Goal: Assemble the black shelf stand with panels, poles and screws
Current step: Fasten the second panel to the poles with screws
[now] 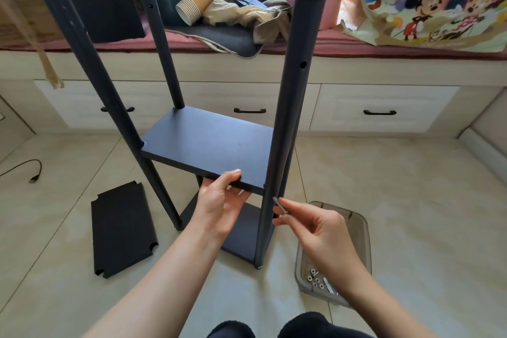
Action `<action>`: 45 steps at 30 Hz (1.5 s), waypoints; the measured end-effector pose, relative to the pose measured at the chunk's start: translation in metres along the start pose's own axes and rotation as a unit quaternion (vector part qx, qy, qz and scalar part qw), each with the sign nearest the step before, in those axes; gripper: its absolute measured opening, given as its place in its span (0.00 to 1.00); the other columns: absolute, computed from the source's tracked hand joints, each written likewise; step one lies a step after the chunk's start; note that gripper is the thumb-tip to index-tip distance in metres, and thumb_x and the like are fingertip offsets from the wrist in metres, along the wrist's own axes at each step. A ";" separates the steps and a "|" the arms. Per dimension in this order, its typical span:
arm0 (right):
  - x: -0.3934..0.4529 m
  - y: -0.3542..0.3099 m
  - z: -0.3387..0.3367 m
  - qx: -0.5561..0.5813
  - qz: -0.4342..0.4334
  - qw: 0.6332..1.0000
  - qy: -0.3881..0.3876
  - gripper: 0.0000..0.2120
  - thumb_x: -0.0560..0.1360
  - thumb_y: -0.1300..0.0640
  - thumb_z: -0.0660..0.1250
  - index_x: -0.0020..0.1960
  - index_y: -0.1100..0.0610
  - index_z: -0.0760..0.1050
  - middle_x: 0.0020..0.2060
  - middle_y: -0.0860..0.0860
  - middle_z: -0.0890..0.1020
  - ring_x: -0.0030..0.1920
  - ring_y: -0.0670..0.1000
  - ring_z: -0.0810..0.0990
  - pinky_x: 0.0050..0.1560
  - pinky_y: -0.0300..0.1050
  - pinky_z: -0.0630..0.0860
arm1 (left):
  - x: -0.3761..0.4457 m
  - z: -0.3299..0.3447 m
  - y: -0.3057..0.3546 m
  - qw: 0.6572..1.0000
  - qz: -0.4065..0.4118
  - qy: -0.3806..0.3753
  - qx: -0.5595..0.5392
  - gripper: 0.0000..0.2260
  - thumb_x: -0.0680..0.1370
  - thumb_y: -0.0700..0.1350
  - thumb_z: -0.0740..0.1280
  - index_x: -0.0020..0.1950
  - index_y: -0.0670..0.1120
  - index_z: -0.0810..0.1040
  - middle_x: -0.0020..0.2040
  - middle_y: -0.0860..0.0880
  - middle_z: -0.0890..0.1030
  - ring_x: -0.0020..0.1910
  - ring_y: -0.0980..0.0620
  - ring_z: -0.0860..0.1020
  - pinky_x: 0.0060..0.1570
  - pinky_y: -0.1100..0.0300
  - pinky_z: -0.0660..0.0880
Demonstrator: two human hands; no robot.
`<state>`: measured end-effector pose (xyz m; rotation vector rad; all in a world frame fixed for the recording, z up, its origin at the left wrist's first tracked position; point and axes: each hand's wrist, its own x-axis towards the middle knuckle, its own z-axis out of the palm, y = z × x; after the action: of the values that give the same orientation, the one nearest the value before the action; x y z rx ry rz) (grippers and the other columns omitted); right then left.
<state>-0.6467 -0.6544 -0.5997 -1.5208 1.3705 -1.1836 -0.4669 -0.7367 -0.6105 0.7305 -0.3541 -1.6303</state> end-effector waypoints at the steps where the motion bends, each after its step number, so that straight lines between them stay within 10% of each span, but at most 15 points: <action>1: -0.001 0.001 0.001 0.009 0.001 1.000 0.001 0.15 0.75 0.68 0.70 0.59 0.56 0.82 0.46 0.47 0.87 0.46 0.43 0.86 0.52 0.34 0.78 | -0.001 0.000 0.000 1.000 0.000 0.001 -0.001 0.32 0.70 0.35 0.70 0.74 0.35 0.68 0.61 0.38 0.77 0.53 0.43 0.83 0.45 0.52 0.82; 32: 0.010 0.013 0.018 -0.094 -0.129 0.982 0.099 0.06 0.73 0.65 0.74 0.48 0.56 0.83 0.40 0.43 0.84 0.42 0.44 0.84 0.44 0.43 0.79 | -0.004 -0.002 0.001 1.000 -0.009 0.000 0.020 0.20 0.75 0.33 0.67 0.67 0.38 0.73 0.58 0.38 0.78 0.51 0.44 0.83 0.44 0.53 0.82; 45: 0.008 0.009 0.022 -0.101 -0.102 0.984 0.102 0.06 0.73 0.65 0.73 0.47 0.55 0.82 0.37 0.43 0.84 0.41 0.43 0.83 0.44 0.40 0.78 | -0.001 -0.004 0.000 1.000 -0.006 -0.004 0.014 0.30 0.73 0.35 0.70 0.74 0.32 0.66 0.62 0.37 0.77 0.58 0.41 0.81 0.47 0.52 0.82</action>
<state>-0.6280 -0.6646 -0.6134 -1.7558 1.5368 -1.3910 -0.4645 -0.7349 -0.6134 0.7475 -0.3794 -1.6434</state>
